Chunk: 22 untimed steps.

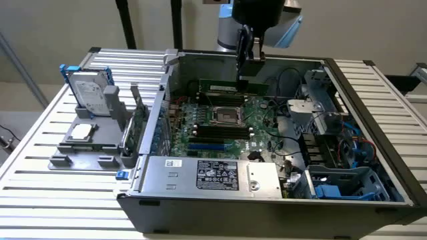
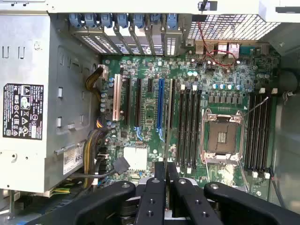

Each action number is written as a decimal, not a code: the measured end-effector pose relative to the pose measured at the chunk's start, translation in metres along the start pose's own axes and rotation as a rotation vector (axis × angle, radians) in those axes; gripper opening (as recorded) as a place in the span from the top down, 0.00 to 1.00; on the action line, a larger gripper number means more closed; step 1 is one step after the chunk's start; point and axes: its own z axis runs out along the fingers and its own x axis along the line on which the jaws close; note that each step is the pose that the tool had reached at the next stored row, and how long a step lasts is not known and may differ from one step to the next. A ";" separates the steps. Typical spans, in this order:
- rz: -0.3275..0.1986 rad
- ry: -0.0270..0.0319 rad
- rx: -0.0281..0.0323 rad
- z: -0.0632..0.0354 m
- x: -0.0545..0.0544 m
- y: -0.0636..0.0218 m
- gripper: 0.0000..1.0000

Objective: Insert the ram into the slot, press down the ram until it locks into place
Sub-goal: 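Insert the ram into the slot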

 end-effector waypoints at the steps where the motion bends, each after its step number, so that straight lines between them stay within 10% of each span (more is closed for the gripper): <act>1: 0.000 0.0003 0.0000 0.0000 0.000 0.0000 0.87; 22: -0.010 0.0046 0.0029 0.0143 -0.004 0.0004 0.87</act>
